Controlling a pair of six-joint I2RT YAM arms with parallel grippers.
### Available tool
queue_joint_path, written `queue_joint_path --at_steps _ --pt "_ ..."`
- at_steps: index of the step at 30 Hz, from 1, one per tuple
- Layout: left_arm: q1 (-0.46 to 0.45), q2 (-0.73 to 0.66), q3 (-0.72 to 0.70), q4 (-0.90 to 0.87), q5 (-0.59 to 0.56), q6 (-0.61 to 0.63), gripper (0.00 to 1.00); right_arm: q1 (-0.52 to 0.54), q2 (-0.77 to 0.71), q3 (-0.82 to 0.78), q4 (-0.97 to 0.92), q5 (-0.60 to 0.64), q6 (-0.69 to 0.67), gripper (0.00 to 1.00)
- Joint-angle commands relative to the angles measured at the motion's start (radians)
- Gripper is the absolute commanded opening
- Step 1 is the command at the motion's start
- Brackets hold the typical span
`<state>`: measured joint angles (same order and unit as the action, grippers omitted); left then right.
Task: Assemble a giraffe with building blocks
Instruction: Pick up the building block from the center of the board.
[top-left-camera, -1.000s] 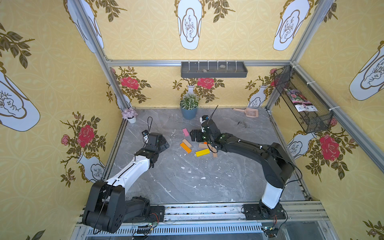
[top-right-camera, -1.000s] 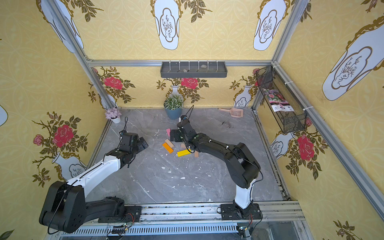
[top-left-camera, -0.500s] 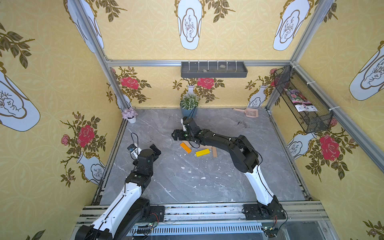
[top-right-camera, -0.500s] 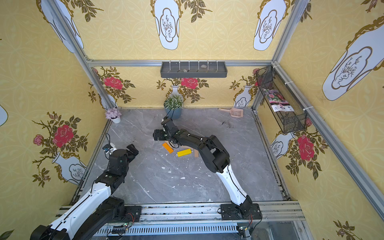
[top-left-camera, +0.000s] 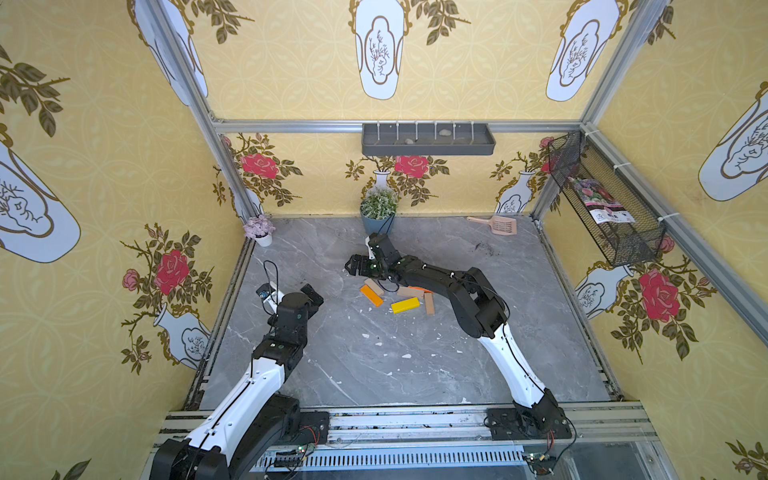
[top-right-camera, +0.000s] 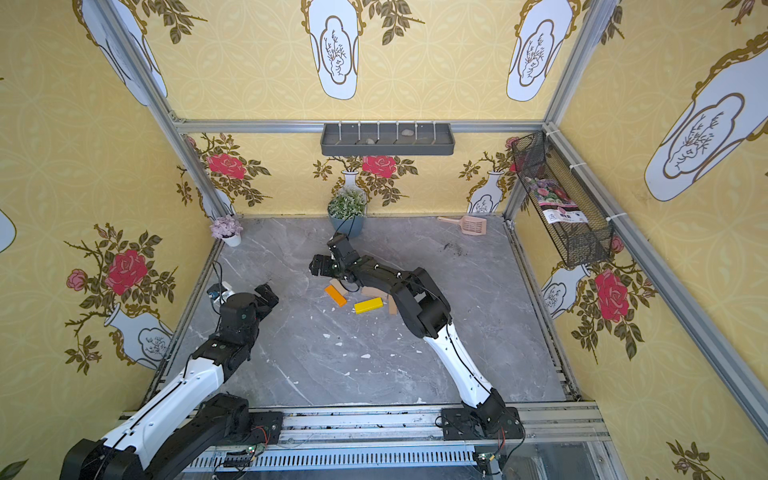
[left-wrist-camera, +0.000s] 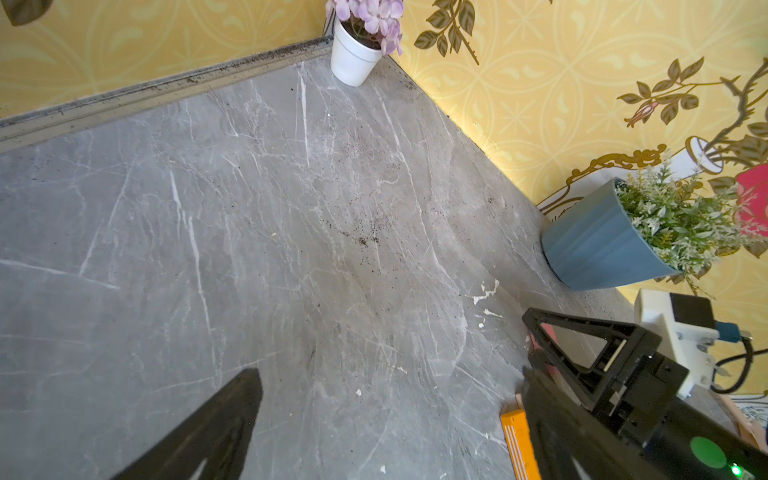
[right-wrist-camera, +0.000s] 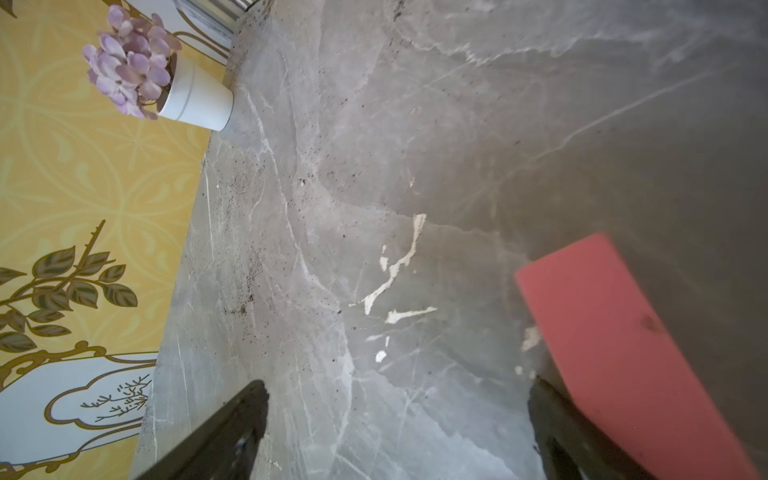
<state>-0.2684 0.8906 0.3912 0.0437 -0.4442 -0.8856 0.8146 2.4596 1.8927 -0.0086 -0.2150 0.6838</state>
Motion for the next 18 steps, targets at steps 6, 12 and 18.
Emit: queue_joint_path --at_steps 6,12,18 --pt "0.0 0.018 0.016 0.006 0.03 0.031 0.99 -0.019 -0.047 -0.088 -0.008 0.014 0.008 0.97" --pt "0.0 0.033 0.022 0.006 0.039 0.037 0.99 -0.037 -0.035 -0.063 -0.02 0.005 0.001 0.98" --pt "0.0 0.03 0.02 0.006 0.035 0.039 0.99 -0.064 -0.036 -0.073 -0.015 -0.002 0.008 0.98"
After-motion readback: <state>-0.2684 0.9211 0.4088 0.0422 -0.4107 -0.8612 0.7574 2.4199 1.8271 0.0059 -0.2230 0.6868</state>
